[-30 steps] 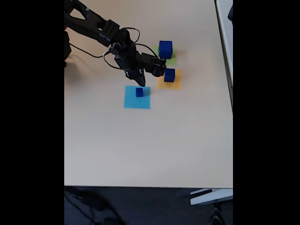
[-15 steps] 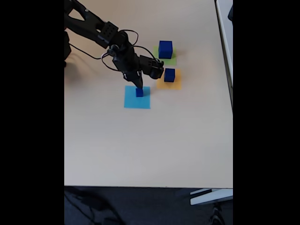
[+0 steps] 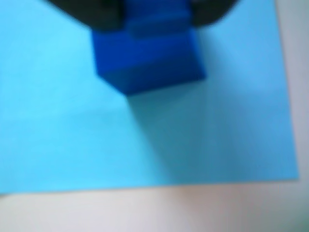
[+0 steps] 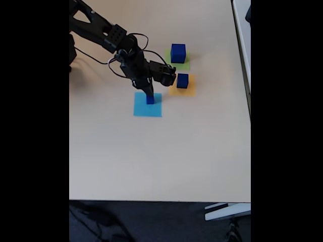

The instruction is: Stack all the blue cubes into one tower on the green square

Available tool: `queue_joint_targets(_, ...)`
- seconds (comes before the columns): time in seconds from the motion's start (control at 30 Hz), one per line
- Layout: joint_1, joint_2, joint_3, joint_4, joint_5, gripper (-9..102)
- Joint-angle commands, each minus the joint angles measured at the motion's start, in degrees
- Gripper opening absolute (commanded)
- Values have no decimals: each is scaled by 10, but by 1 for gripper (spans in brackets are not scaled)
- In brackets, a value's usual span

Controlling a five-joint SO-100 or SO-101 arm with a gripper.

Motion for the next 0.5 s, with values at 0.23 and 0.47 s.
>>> queue_joint_targets(0.23, 11, 53, 5, -28, -18, 1)
queue_joint_targets(0.47, 12, 51, 7, -33, -18, 1)
